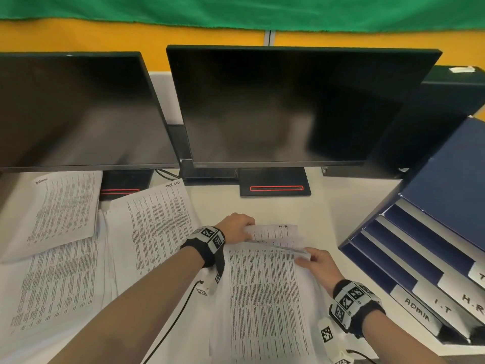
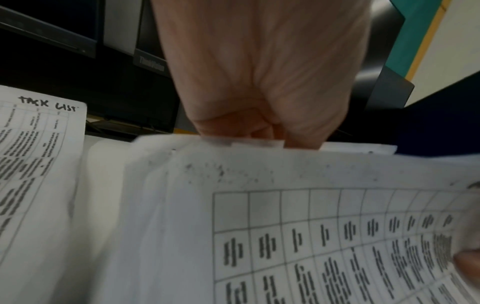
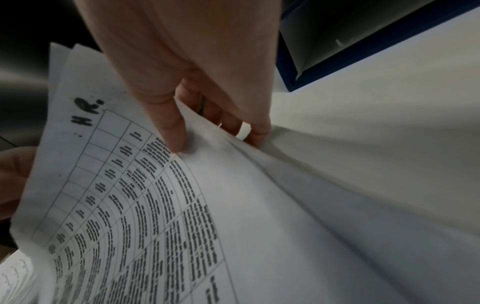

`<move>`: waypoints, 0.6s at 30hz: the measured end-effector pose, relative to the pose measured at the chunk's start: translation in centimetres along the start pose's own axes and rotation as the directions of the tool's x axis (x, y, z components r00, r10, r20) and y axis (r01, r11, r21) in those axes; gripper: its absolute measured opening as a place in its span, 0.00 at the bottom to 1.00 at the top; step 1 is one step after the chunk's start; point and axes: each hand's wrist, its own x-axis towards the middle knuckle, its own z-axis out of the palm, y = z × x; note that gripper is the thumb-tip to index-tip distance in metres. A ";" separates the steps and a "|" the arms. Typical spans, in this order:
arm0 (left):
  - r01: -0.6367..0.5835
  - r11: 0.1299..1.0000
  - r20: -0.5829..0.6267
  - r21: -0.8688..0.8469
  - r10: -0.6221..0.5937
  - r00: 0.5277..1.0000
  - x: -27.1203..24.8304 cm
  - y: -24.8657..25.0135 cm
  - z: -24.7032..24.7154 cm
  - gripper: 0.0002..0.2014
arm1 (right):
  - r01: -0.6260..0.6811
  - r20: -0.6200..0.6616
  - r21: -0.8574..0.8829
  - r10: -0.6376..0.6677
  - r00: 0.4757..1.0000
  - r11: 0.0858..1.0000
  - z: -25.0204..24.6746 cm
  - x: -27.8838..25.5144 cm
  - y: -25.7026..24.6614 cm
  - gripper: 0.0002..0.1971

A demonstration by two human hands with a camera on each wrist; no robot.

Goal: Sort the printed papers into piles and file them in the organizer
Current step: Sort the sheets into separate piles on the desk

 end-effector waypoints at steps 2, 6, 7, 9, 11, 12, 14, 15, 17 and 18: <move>-0.003 0.999 -0.048 0.035 0.004 0.999 0.0 0.1 -0.5 0.09 | -0.011 0.001 0.027 0.011 1.000 1.000 0.1 -0.3 -0.4 0.07; -0.027 0.992 -0.281 0.121 0.060 0.958 -1.0 0.9 -3.5 0.08 | -0.077 0.040 0.012 0.076 0.996 0.997 -0.2 -0.1 -0.8 0.12; -0.037 0.988 -0.351 0.149 0.088 0.932 -1.4 1.2 -4.8 0.08 | -0.097 0.054 -0.006 0.097 0.994 0.995 -0.3 0.1 -0.9 0.13; -0.047 0.983 -0.473 0.177 0.127 0.872 -2.4 1.6 -7.9 0.07 | -0.139 0.074 -0.043 0.142 0.987 0.989 -0.4 0.4 -1.3 0.14; -0.041 0.985 -0.585 0.170 0.134 0.800 -3.7 1.7 -10.9 0.06 | -0.165 0.097 -0.056 0.170 0.981 0.985 -0.5 0.6 -1.7 0.13; -0.039 0.989 -0.638 0.145 0.123 0.760 -4.4 1.8 -12.3 0.05 | -0.171 0.107 -0.061 0.176 0.978 0.983 -0.6 0.6 -1.9 0.12; -0.045 0.999 -0.716 0.027 0.051 0.696 -5.9 1.5 -14.7 0.06 | -0.176 0.121 -0.071 0.184 0.975 0.982 -0.8 0.7 -2.2 0.11; -0.049 0.998 -0.731 -0.047 -0.001 0.682 -6.6 1.1 -15.8 0.08 | -0.179 0.124 -0.072 0.187 0.975 0.981 -0.9 0.6 -2.3 0.11; -0.082 0.980 -0.729 -0.180 -0.077 0.680 -7.9 -0.3 -17.7 0.10 | -0.186 0.122 -0.065 0.193 0.974 0.980 -1.1 0.6 -2.4 0.11; -0.097 0.967 -0.713 -0.235 -0.104 0.693 -8.4 -1.2 -18.4 0.09 | -0.190 0.127 -0.057 0.196 0.972 0.980 -1.2 0.6 -2.4 0.12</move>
